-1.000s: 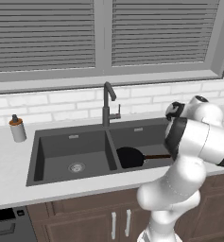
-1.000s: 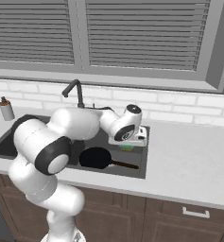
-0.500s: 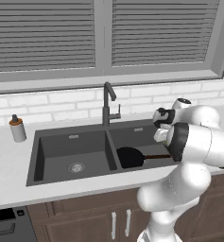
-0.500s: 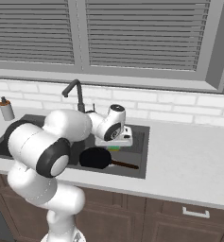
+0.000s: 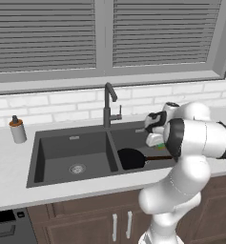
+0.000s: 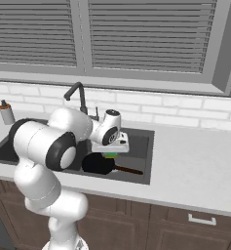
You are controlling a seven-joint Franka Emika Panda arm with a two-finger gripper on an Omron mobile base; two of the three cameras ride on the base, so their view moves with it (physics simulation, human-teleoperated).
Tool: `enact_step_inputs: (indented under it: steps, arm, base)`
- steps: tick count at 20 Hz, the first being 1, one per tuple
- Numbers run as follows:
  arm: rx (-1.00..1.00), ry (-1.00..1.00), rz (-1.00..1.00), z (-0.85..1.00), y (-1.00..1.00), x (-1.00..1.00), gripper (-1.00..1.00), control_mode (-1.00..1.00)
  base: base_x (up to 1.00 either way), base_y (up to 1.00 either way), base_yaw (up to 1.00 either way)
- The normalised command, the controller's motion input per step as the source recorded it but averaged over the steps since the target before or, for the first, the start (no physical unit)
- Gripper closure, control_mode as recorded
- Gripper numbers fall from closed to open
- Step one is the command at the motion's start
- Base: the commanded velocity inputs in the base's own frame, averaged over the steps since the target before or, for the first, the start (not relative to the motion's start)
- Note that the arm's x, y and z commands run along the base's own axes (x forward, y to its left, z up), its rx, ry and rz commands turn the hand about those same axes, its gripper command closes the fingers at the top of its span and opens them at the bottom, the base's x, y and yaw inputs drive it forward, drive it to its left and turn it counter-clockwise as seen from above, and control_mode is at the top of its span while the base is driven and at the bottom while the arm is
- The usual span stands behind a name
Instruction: Pick the pan and sponge and place them into the sink. Then turn on the water.
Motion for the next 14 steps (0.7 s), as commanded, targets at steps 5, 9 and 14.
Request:
enact_step_inputs:
  steps: [5, 9, 14]
  arm:
    - [0.00, 0.06, 0.02, -0.38, 0.06, 0.18, 1.00, -1.00]
    - [-0.03, 0.04, 0.02, -0.42, 0.00, 0.14, 1.00, -1.00]
    - [-0.11, 0.00, 0.01, -0.57, 0.00, 0.16, 1.00, -1.00]
  base:
    - [0.00, 0.00, 0.00]
    - [0.00, 0.00, 0.00]
    - [0.00, 0.00, 0.00]
